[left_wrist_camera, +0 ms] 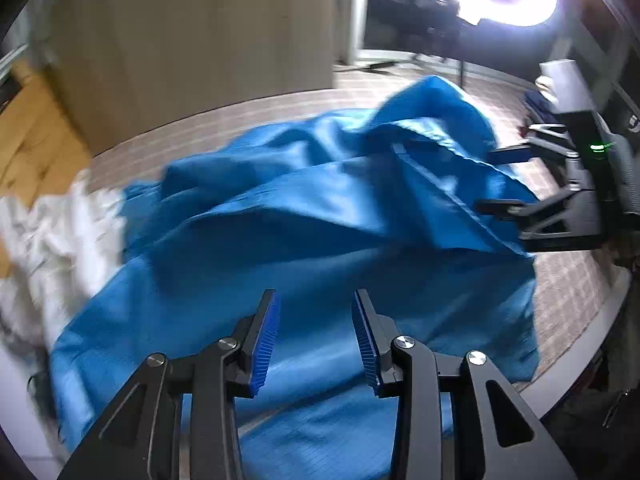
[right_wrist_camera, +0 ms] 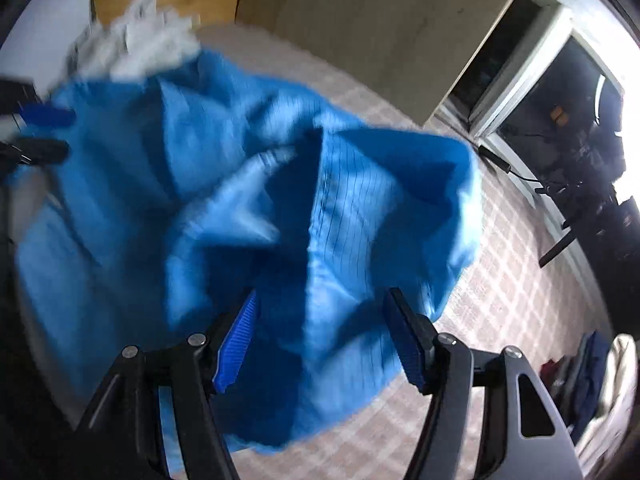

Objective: Fold clothes

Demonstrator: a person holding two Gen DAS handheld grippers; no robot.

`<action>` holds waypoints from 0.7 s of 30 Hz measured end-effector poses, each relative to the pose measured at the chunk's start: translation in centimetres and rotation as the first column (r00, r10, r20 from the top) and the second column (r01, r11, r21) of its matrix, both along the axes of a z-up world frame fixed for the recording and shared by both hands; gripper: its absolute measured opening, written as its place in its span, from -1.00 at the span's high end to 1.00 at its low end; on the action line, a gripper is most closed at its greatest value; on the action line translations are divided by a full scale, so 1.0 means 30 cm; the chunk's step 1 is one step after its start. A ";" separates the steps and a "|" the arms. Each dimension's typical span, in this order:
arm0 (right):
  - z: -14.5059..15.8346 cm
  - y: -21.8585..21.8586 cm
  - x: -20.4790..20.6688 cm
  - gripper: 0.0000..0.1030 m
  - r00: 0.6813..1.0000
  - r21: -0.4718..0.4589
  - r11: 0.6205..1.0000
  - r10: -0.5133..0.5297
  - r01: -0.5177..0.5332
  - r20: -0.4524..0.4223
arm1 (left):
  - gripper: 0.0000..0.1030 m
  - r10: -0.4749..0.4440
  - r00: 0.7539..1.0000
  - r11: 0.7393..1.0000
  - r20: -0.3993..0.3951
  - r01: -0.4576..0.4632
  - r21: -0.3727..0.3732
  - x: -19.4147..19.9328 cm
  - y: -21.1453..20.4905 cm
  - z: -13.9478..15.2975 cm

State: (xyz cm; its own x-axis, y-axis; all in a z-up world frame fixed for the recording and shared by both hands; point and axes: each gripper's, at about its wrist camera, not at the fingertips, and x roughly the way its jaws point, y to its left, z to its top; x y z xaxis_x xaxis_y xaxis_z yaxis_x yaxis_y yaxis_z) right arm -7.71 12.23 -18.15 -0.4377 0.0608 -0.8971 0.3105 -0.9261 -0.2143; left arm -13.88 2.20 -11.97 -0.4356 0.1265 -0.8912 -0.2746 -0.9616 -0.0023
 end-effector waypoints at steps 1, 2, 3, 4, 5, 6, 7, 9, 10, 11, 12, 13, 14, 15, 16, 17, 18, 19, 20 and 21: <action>-0.010 0.032 -0.007 0.95 1.000 -0.017 1.000 0.017 -0.017 0.007 | 0.30 -0.012 1.000 1.000 0.001 0.012 -0.004 -0.005 0.021 -0.003; -0.010 0.084 -0.015 0.94 1.000 -0.055 0.998 -0.009 0.010 0.019 | 0.30 -0.022 1.000 1.000 0.002 0.022 -0.007 -0.011 0.037 -0.007; 0.003 0.154 -0.021 0.95 0.998 -0.121 0.990 -0.063 0.066 0.026 | 0.30 -0.030 1.000 1.000 0.003 0.030 -0.009 -0.020 0.045 -0.013; 0.023 0.232 -0.021 0.95 0.991 -0.150 0.980 -0.130 0.131 0.019 | 0.30 -0.032 0.999 0.999 0.006 0.032 -0.011 -0.027 0.045 -0.017; 0.044 0.312 -0.020 0.96 0.980 -0.158 0.967 -0.200 0.199 0.007 | 0.30 -0.028 1.000 1.000 0.010 0.029 -0.013 -0.034 0.035 -0.019; 0.066 0.392 -0.019 0.95 0.963 -0.167 0.950 -0.270 0.265 -0.004 | 0.30 -0.023 1.000 1.000 0.014 0.023 -0.015 -0.041 0.026 -0.022; 0.085 0.436 -0.010 0.88 0.956 -0.165 0.944 -0.292 0.287 -0.011 | 0.30 -0.015 1.000 1.000 0.019 0.016 -0.016 -0.046 0.016 -0.027; 0.130 0.481 0.027 0.82 0.960 -0.163 0.949 -0.279 0.270 -0.031 | 0.30 0.001 1.000 1.000 0.029 -0.001 -0.018 -0.053 -0.012 -0.038; 0.160 0.481 0.055 0.63 0.965 -0.170 0.954 -0.257 0.245 -0.053 | 0.30 0.013 0.999 1.000 0.032 -0.012 -0.021 -0.055 -0.024 -0.044; 0.184 0.467 0.088 0.49 0.973 -0.182 0.961 -0.221 0.206 -0.067 | 0.30 0.022 0.999 1.000 0.035 -0.021 -0.022 -0.056 -0.036 -0.049; 0.205 0.448 0.122 0.23 0.981 -0.196 0.968 -0.178 0.159 -0.078 | 0.30 0.026 0.999 0.999 0.037 -0.025 -0.020 -0.055 -0.045 -0.052; 0.222 0.420 0.158 0.02 0.990 -0.216 0.972 -0.114 0.093 -0.085 | 0.30 0.028 0.999 0.999 0.038 -0.028 -0.018 -0.054 -0.048 -0.054; 0.227 0.386 0.186 -0.04 0.995 -0.229 0.973 -0.050 0.029 -0.088 | 0.29 0.030 0.999 0.999 0.040 -0.029 -0.019 -0.053 -0.050 -0.055; 0.228 0.351 0.211 -0.06 0.996 -0.237 0.971 0.009 -0.030 -0.091 | 0.29 0.029 0.999 0.999 0.041 -0.028 -0.023 -0.051 -0.048 -0.056; 0.219 0.314 0.228 -0.06 0.994 -0.232 0.969 0.061 -0.081 -0.089 | 0.29 0.029 0.999 0.999 0.043 -0.028 -0.028 -0.049 -0.047 -0.057; 0.206 0.276 0.241 -0.06 0.990 -0.222 0.967 0.111 -0.127 -0.083 | 0.28 0.031 0.998 0.999 0.046 -0.030 -0.032 -0.047 -0.047 -0.059; 0.193 0.238 0.254 -0.06 0.984 -0.211 0.962 0.160 -0.173 -0.077 | 0.28 0.033 0.998 0.999 0.050 -0.031 -0.035 -0.046 -0.046 -0.059; 0.175 0.203 0.263 -0.06 0.976 -0.195 0.956 0.209 -0.218 -0.067 | 0.28 0.034 0.998 0.999 0.053 -0.032 -0.036 -0.043 -0.045 -0.057; 0.152 0.172 0.265 -0.06 0.966 -0.171 0.951 0.254 -0.259 -0.052 | 0.28 0.036 0.998 0.999 0.055 -0.034 -0.038 -0.041 -0.046 -0.057; 0.128 0.141 0.264 -0.06 0.955 -0.145 0.945 0.293 -0.295 -0.035 | 0.28 0.039 0.998 0.998 0.058 -0.037 -0.041 -0.040 -0.048 -0.058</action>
State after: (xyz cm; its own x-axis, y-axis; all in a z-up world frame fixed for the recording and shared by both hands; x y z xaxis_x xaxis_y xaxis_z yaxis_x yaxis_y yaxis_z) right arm 0.20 16.46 -14.32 -0.4277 -0.2040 -0.8806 0.5718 -0.8155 -0.0888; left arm -15.07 0.77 -13.72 -0.3864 0.0749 -0.9193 -0.2383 -0.9710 0.0210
